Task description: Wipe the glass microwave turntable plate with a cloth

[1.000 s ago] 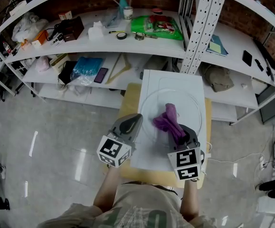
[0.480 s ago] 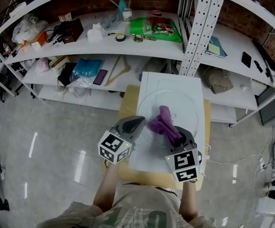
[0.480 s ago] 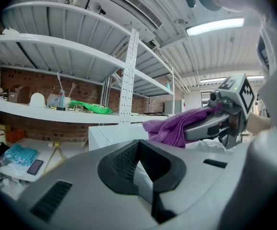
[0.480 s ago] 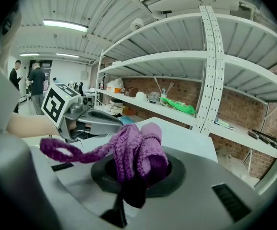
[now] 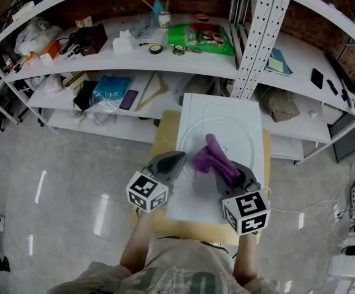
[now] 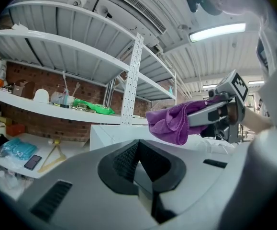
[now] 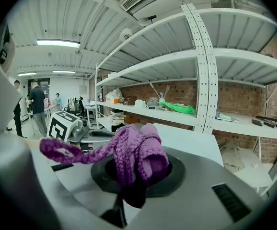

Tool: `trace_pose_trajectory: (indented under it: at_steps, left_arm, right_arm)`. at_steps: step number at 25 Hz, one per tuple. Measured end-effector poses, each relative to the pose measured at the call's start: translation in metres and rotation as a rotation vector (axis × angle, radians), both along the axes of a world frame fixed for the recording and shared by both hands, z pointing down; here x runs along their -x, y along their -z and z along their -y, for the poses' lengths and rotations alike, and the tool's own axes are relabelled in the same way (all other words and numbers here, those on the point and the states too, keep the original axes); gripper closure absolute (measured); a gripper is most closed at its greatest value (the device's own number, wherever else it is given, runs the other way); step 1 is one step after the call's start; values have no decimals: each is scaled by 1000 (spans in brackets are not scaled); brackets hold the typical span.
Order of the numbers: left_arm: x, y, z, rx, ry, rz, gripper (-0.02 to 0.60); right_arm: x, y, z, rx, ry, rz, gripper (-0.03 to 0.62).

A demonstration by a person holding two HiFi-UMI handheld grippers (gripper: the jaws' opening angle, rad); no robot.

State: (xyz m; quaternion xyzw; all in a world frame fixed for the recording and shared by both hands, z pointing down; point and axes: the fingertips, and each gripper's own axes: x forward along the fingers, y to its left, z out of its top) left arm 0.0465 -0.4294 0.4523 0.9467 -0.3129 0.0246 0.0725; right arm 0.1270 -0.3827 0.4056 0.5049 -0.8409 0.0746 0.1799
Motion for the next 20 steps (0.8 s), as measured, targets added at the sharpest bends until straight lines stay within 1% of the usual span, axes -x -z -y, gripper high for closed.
trace_pose_trajectory:
  at_steps: [3, 6, 8, 10, 14, 17, 20]
  left_arm:
    - [1, 1, 0, 1, -1, -3, 580]
    - [1, 1, -1, 1, 1, -2, 580]
    - [1, 0, -1, 2, 2, -4, 580]
    - [1, -1, -1, 2, -1, -5, 580]
    - [1, -1, -1, -4, -3, 4, 580]
    - [1, 1, 0, 0, 3, 1, 580]
    - [1, 1, 1, 1, 5, -2, 580]
  right_arm:
    - [8, 13, 7, -21, 38, -27, 543]
    - [24, 20, 22, -27, 108, -42, 543]
    - [33, 13, 36, 0, 147, -39, 543]
    - [39, 1, 47, 50, 167, -43, 543]
    - [43, -22, 61, 142, 177, -116, 543]
    - [47, -32, 67, 178, 188, -184, 543]
    - [48, -33, 75, 190, 195, -199, 543]
